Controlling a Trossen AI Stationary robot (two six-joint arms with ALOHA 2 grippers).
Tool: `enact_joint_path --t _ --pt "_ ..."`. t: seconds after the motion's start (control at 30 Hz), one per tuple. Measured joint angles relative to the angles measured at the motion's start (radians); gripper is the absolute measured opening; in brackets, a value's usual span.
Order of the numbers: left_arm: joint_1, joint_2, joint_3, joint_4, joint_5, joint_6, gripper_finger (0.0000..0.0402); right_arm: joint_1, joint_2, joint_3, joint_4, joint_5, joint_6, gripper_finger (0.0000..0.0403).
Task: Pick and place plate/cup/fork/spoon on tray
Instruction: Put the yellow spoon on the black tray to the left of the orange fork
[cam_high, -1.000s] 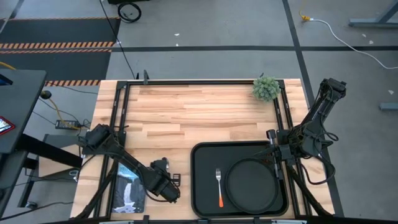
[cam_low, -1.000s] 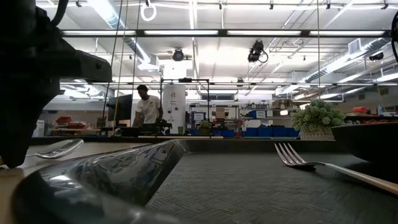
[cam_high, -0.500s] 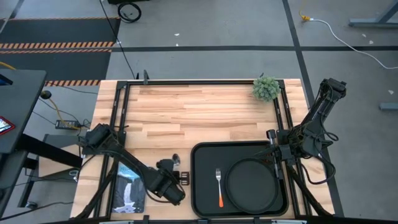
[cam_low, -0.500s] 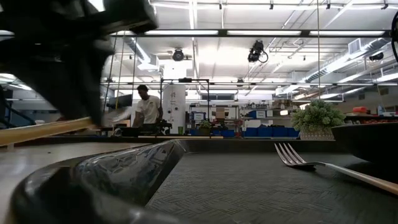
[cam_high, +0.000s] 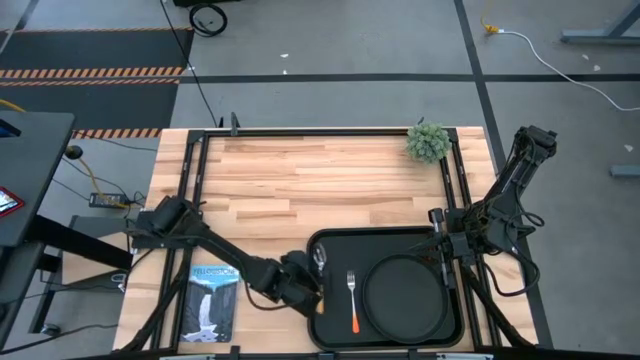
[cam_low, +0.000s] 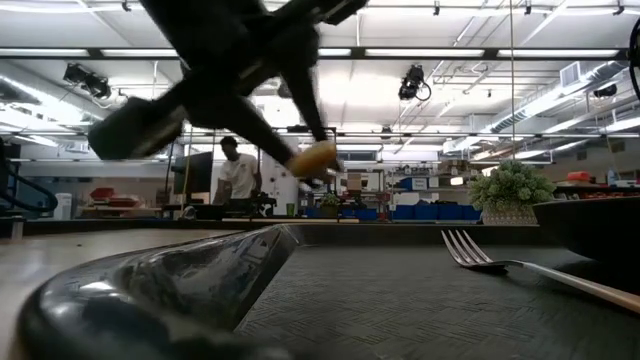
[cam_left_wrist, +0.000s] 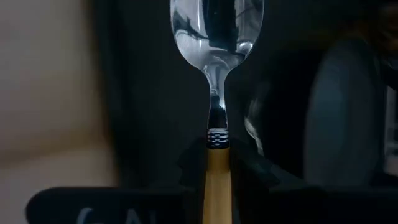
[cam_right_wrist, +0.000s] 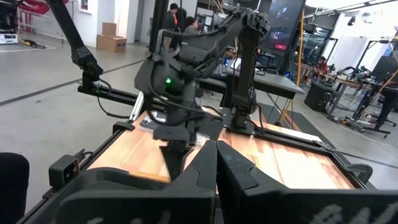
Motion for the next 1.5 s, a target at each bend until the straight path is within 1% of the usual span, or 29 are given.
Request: enact_joint_path --t 0.13,0.2,0.27,0.4,0.47,0.57,0.7,0.77,0.97,1.3,1.5 --pt "-0.017 0.042 0.0 0.127 0.012 -0.009 0.0061 0.001 0.0 0.0 0.0 -0.005 0.0 0.0005" --pt "-0.024 0.059 0.002 0.163 0.016 -0.018 0.0061 0.001 0.0 0.0 0.001 -0.019 -0.001 0.0005" --pt "-0.032 0.084 0.034 0.165 0.019 -0.022 0.0061 0.001 0.0 0.0 0.001 -0.027 -0.003 0.0005" --pt "-0.034 0.118 0.133 0.103 0.022 -0.006 0.006 0.001 0.001 0.0 0.005 -0.026 -0.004 0.0005" --pt "-0.033 0.136 0.183 0.021 0.018 -0.004 0.0059 0.001 0.001 0.0 0.007 -0.027 -0.004 0.0005" --pt "-0.033 0.173 0.244 -0.056 0.017 -0.016 0.0059 0.002 0.001 0.0 0.007 -0.03 -0.004 0.0005" --pt "-0.034 0.223 0.29 -0.076 0.031 -0.031 0.0059 0.003 0.001 0.0 0.008 -0.044 -0.003 0.0005" --pt "-0.033 0.239 0.294 -0.072 0.051 -0.035 0.0058 0.003 0.001 0.0 0.006 -0.046 -0.003 0.0005" --pt "-0.032 0.248 0.294 -0.092 0.063 -0.047 0.0062 0.003 0.001 0.0 0.006 -0.046 -0.004 0.0005" --pt "-0.032 0.248 0.294 -0.087 0.069 -0.048 0.0116 0.003 0.001 0.0 0.007 -0.045 -0.004 0.0005" --pt "-0.031 0.242 0.294 -0.089 0.095 0.022 0.0133 0.003 0.001 0.0 0.006 -0.045 -0.019 0.0005"
